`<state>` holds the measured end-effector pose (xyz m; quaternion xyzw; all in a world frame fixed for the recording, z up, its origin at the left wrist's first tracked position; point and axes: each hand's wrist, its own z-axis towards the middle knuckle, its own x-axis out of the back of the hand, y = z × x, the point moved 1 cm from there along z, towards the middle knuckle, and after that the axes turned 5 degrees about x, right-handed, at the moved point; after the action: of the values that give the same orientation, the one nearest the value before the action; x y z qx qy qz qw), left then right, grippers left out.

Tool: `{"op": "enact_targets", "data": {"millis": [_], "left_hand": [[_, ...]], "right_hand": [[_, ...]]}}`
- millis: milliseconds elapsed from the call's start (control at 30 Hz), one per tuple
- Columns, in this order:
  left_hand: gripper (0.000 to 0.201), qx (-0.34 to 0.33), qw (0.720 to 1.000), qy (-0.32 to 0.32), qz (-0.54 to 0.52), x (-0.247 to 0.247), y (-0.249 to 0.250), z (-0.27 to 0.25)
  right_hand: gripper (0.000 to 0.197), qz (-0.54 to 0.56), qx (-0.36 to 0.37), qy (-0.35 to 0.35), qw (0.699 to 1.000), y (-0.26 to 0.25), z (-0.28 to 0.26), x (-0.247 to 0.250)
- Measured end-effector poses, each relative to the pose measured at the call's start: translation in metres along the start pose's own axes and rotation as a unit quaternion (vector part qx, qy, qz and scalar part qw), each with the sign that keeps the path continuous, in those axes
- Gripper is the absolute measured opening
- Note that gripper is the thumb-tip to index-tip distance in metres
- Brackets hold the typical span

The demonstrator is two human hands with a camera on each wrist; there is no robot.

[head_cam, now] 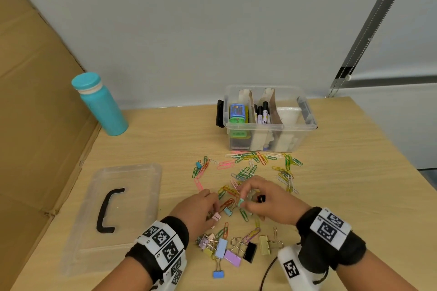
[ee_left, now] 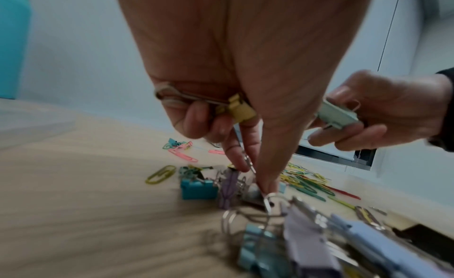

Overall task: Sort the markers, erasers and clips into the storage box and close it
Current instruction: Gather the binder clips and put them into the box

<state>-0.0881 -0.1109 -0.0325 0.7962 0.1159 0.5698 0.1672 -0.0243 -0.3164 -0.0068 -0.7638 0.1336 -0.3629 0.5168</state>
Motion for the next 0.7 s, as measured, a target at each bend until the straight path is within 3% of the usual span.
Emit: {"op": "enact_targets", "data": {"millis": [100, 167, 233, 300, 400, 533, 700], "left_hand": [[0.007, -0.006, 1.0, 0.014, -0.02, -0.001, 0.001, -0.001], [0.011, 0.004, 0.998, 0.022, -0.059, 0.0, 0.0, -0.002], [0.011, 0.017, 0.992, 0.025, -0.119, 0.003, -0.004, -0.003], [0.009, 0.019, 0.983, 0.037, -0.178, 0.011, -0.007, -0.006], [0.014, 0.011, 0.973, 0.069, -0.221, 0.022, -0.015, -0.009], [0.015, 0.013, 0.963, 0.099, -0.252, 0.028, -0.028, -0.013], [0.016, 0.025, 0.96, 0.128, -0.247, 0.029, -0.028, -0.014]], "right_hand": [[0.007, 0.131, -0.024, 0.021, 0.991, 0.0, 0.001, 0.004], [0.004, 0.139, -0.026, 0.015, 0.99, -0.001, 0.003, 0.001], [0.009, 0.055, -0.028, -0.009, 0.998, -0.002, 0.006, -0.005], [0.019, -0.128, 0.002, -0.037, 0.991, -0.003, 0.01, -0.014], [0.031, -0.372, 0.063, -0.085, 0.922, -0.006, 0.021, -0.027], [0.025, -0.457, 0.075, -0.126, 0.877, -0.008, 0.036, -0.041], [0.015, -0.428, 0.07, -0.121, 0.893, -0.004, 0.041, -0.042]]}}
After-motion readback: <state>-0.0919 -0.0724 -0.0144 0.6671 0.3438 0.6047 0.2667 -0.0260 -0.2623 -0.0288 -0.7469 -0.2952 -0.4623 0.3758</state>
